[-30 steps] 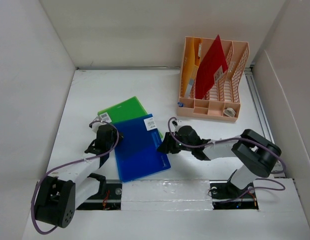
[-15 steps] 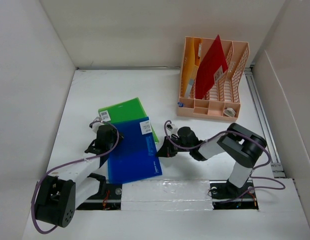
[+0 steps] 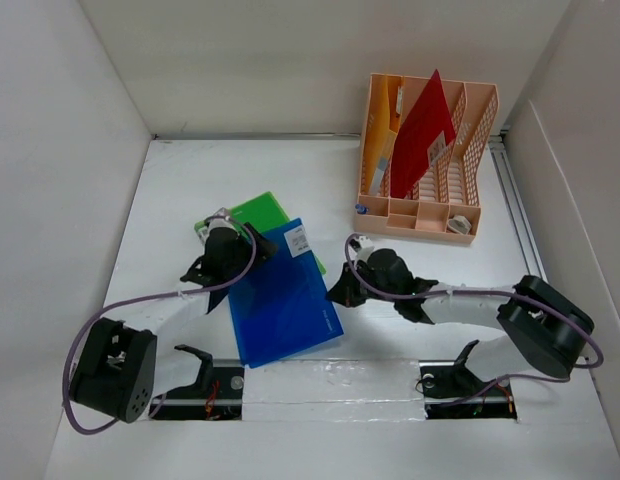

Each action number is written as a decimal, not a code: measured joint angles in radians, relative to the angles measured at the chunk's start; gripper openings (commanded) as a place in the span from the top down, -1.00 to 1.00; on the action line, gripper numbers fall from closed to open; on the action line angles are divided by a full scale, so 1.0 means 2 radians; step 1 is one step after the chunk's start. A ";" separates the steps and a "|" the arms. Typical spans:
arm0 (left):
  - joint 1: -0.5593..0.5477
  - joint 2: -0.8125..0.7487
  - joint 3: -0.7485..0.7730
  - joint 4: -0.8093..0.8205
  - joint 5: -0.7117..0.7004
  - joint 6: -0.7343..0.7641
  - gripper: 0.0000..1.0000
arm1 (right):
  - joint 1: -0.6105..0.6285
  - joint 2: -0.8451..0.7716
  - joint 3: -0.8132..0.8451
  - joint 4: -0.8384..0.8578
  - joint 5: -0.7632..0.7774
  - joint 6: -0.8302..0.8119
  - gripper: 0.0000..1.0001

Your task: Organize the desk

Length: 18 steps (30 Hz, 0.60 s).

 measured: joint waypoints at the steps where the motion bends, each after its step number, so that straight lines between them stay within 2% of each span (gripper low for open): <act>1: -0.010 0.007 0.010 0.000 0.003 0.002 -0.27 | 0.002 -0.007 0.003 -0.018 0.009 -0.007 1.00; 6: -0.062 0.027 0.060 -0.006 0.014 0.018 -0.50 | 0.009 -0.014 0.025 -0.083 0.045 -0.036 1.00; 12: -0.120 0.062 0.143 -0.046 -0.008 0.043 -0.50 | 0.040 -0.011 0.049 -0.135 0.096 -0.053 1.00; 18: -0.165 0.149 0.226 -0.108 -0.072 0.074 -0.39 | 0.091 -0.012 0.093 -0.183 0.172 -0.066 1.00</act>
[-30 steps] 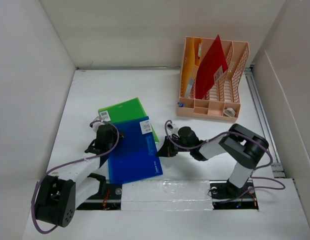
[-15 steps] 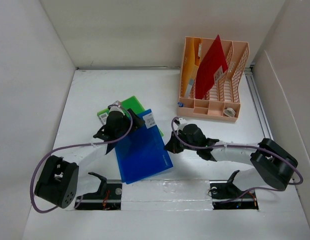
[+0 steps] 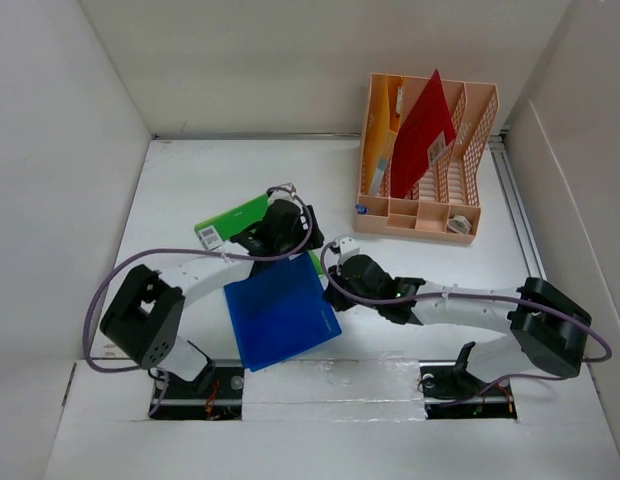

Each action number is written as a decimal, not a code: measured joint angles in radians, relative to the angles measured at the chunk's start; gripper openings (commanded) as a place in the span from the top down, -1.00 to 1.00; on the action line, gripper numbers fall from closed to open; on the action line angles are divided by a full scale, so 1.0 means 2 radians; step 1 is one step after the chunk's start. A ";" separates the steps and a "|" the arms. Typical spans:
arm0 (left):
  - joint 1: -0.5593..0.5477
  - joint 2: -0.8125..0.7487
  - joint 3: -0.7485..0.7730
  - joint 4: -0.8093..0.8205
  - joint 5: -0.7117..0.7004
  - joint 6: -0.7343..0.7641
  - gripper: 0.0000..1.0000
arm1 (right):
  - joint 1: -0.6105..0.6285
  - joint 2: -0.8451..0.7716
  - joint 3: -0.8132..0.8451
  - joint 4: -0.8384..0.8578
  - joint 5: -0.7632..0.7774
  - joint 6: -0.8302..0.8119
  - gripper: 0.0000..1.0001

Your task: Organize the desk

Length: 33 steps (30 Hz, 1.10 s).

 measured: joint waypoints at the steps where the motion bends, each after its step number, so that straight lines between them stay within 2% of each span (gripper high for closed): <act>1: -0.003 0.014 0.008 -0.010 -0.010 0.004 -0.37 | 0.006 0.000 0.005 -0.006 0.014 -0.001 1.00; 2: -0.004 0.025 0.013 -0.030 -0.027 0.011 -0.30 | 0.011 -0.001 0.008 -0.012 0.025 -0.002 1.00; 5: -0.006 0.051 0.024 -0.048 -0.043 0.016 -0.26 | 0.024 -0.005 0.010 -0.025 0.052 -0.002 1.00; 9: -0.006 0.053 0.033 -0.076 -0.064 0.027 -0.06 | 0.040 -0.013 0.010 -0.037 0.081 -0.002 1.00; 13: -0.009 0.059 0.056 -0.094 -0.072 0.043 -0.07 | 0.044 -0.014 0.010 -0.039 0.100 -0.006 1.00; 19: -0.030 0.105 0.109 -0.123 -0.072 0.066 0.37 | 0.057 -0.013 0.012 -0.041 0.117 -0.023 1.00; 26: -0.044 0.133 0.139 -0.172 -0.069 0.092 0.24 | 0.068 -0.012 0.022 -0.042 0.128 -0.032 1.00; 30: -0.044 0.140 0.156 -0.193 -0.087 0.091 0.25 | 0.068 -0.012 0.022 -0.040 0.132 -0.034 1.00; 33: -0.038 0.122 0.136 -0.181 -0.094 0.078 0.33 | 0.068 -0.008 0.021 -0.025 0.126 -0.029 0.95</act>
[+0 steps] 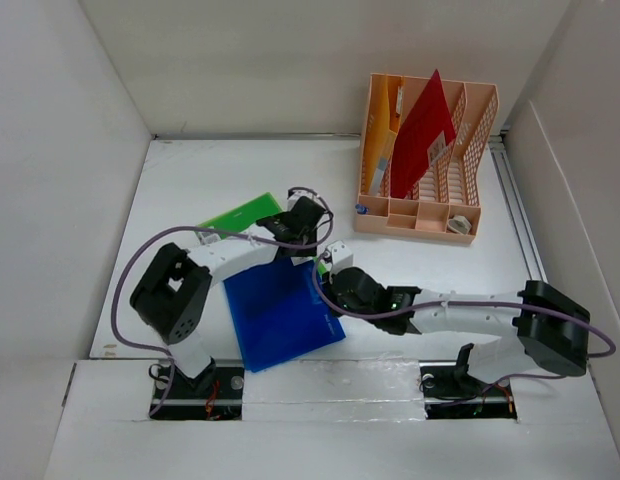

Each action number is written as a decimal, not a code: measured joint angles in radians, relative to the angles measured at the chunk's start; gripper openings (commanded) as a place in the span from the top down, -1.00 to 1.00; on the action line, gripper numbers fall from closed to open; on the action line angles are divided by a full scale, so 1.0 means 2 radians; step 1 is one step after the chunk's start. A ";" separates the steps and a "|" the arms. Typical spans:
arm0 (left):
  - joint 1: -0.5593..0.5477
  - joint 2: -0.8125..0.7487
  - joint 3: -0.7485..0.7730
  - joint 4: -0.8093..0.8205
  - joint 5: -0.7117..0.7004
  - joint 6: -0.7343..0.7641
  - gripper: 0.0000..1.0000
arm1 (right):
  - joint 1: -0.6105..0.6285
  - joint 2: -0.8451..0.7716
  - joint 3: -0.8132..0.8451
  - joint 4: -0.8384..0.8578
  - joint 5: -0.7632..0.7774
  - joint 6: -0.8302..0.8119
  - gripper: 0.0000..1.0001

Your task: Organize the desk

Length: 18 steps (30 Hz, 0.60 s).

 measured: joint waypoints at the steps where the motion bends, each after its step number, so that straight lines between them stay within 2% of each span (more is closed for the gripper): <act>1: 0.004 -0.014 -0.016 0.005 0.001 -0.006 0.32 | 0.000 0.003 -0.003 0.009 -0.003 0.004 0.81; 2: 0.012 -0.029 -0.035 0.012 0.003 -0.012 0.31 | 0.000 0.006 -0.006 0.017 -0.006 0.006 0.52; 5: 0.054 -0.101 -0.108 0.029 0.008 -0.040 0.24 | 0.000 0.026 -0.016 0.034 -0.013 0.015 0.08; 6: 0.071 -0.130 -0.132 0.035 0.009 -0.053 0.21 | -0.003 0.039 -0.019 0.038 -0.018 0.017 0.00; 10: 0.123 -0.250 -0.216 0.042 -0.006 -0.105 0.12 | -0.017 0.061 -0.023 0.047 -0.035 0.031 -0.12; 11: 0.130 -0.284 -0.234 0.040 -0.012 -0.119 -0.13 | -0.024 0.062 -0.025 0.054 -0.040 0.036 -0.16; 12: 0.133 -0.316 -0.249 0.036 -0.019 -0.130 -0.25 | -0.031 0.061 -0.026 0.060 -0.044 0.041 -0.18; 14: 0.137 -0.369 -0.269 0.022 -0.030 -0.161 -0.30 | -0.048 0.061 -0.030 0.071 -0.053 0.051 -0.22; 15: 0.138 -0.397 -0.278 0.011 -0.039 -0.179 -0.39 | -0.057 0.061 -0.032 0.073 -0.059 0.055 -0.24; 18: 0.139 -0.418 -0.287 -0.003 -0.048 -0.207 -0.41 | -0.089 0.063 -0.041 0.088 -0.093 0.064 -0.25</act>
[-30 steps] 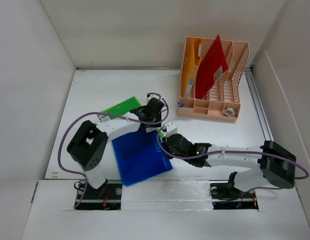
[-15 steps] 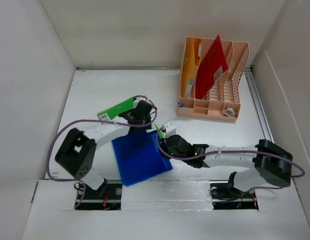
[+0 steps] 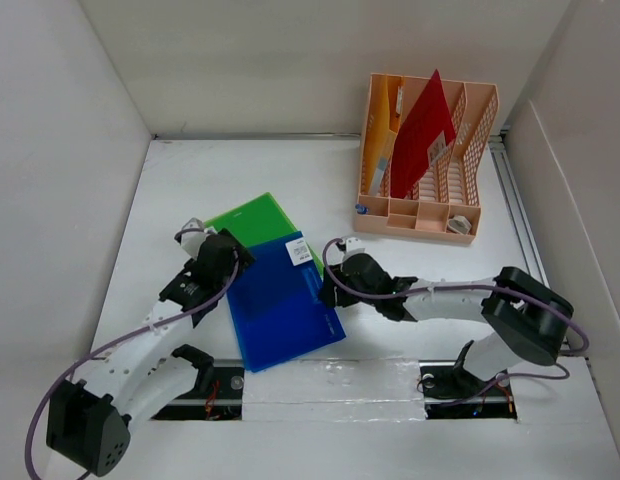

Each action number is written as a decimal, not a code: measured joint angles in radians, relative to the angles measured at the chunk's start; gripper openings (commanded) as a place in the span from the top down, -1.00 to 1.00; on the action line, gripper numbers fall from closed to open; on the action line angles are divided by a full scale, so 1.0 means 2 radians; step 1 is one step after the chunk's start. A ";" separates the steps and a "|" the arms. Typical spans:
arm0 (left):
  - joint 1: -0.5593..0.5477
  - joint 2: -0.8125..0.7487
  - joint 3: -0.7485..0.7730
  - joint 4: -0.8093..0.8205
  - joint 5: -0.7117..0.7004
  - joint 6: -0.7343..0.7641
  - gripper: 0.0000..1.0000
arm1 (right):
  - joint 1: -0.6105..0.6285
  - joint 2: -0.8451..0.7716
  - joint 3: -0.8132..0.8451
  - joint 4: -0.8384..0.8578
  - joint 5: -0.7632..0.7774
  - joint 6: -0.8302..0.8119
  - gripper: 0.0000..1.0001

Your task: Organize the desk

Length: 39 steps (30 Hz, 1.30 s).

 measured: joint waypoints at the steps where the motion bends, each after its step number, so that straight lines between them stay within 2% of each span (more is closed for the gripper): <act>1: 0.000 -0.001 -0.005 -0.006 -0.003 -0.013 -0.41 | -0.012 0.004 -0.002 0.007 -0.018 0.002 -0.26; 10: 0.000 0.051 -0.047 -0.042 -0.005 -0.074 -0.24 | -0.084 0.056 -0.015 0.111 -0.178 0.016 -0.30; 15: 0.003 0.068 -0.057 -0.035 -0.002 -0.078 -0.06 | -0.112 0.095 -0.014 0.171 -0.258 0.029 -0.32; 24: 0.010 0.081 -0.074 0.003 -0.005 -0.064 0.00 | -0.124 0.130 -0.008 0.228 -0.326 0.033 -0.30; 31: 0.012 0.096 -0.074 0.032 -0.010 -0.050 0.04 | -0.135 0.133 -0.041 0.276 -0.367 0.045 -0.04; 36: 0.011 0.101 -0.074 0.056 0.013 -0.048 0.08 | -0.131 0.094 -0.069 0.266 -0.397 0.045 -0.08; 39: 0.012 0.101 -0.075 0.059 0.016 -0.044 0.09 | -0.130 0.097 -0.064 0.279 -0.414 0.046 -0.16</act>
